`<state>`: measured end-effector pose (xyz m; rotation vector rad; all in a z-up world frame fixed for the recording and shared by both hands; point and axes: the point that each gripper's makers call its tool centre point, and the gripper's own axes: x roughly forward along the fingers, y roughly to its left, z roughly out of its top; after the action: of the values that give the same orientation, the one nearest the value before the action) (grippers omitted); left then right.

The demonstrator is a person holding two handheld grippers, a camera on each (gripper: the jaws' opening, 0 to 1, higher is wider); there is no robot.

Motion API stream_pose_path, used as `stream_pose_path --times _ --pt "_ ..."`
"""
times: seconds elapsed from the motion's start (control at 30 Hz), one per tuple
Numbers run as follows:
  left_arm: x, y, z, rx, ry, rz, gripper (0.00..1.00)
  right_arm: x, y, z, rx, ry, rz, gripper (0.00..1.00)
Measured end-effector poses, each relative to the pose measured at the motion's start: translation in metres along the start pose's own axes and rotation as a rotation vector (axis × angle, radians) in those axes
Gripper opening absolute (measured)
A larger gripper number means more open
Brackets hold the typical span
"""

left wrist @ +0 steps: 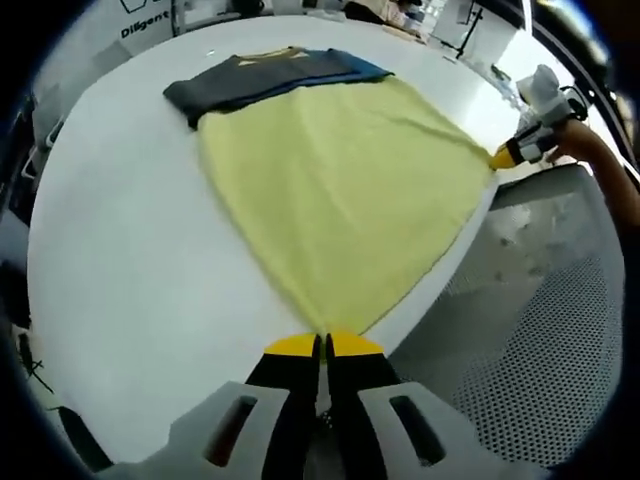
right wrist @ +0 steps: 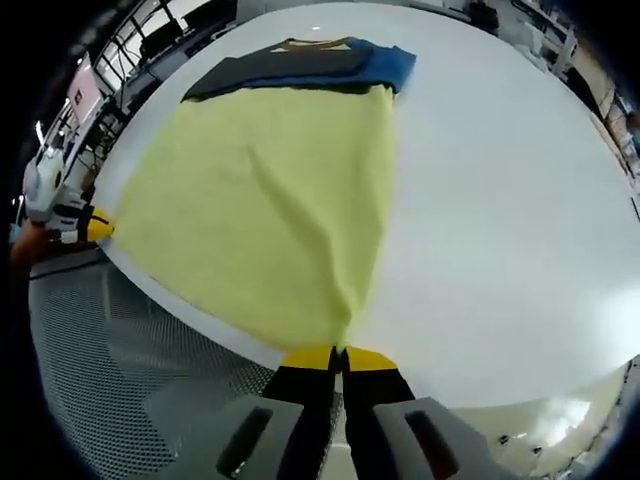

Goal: Fold the garment on the visible template until the final outline fits inside the template.

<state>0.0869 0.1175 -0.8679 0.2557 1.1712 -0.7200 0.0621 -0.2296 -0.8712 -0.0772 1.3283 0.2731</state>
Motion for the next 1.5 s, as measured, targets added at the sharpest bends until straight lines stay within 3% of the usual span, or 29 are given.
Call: stream_pose_path --times 0.17,0.37,0.7,0.9,1.03,1.5 --pt "0.000 -0.002 -0.001 -0.016 0.004 -0.015 0.00 -0.001 -0.001 0.000 -0.001 0.001 -0.005 0.00" --pt "-0.010 0.000 0.010 -0.045 -0.064 0.002 0.00 -0.013 -0.003 0.008 0.024 -0.030 0.001 0.00" --pt "-0.035 0.003 0.044 -0.055 -0.177 0.016 0.00 -0.037 -0.004 0.033 0.015 -0.101 -0.025 0.00" --pt "-0.052 0.013 0.069 -0.063 -0.254 0.036 0.00 -0.049 -0.009 0.049 0.030 -0.150 -0.032 0.00" --pt "-0.062 0.027 0.089 -0.094 -0.316 0.051 0.00 -0.060 -0.009 0.071 0.027 -0.206 -0.036 0.00" --pt "-0.068 0.049 0.126 -0.110 -0.398 0.092 0.00 -0.067 -0.011 0.113 -0.004 -0.265 -0.054 0.00"
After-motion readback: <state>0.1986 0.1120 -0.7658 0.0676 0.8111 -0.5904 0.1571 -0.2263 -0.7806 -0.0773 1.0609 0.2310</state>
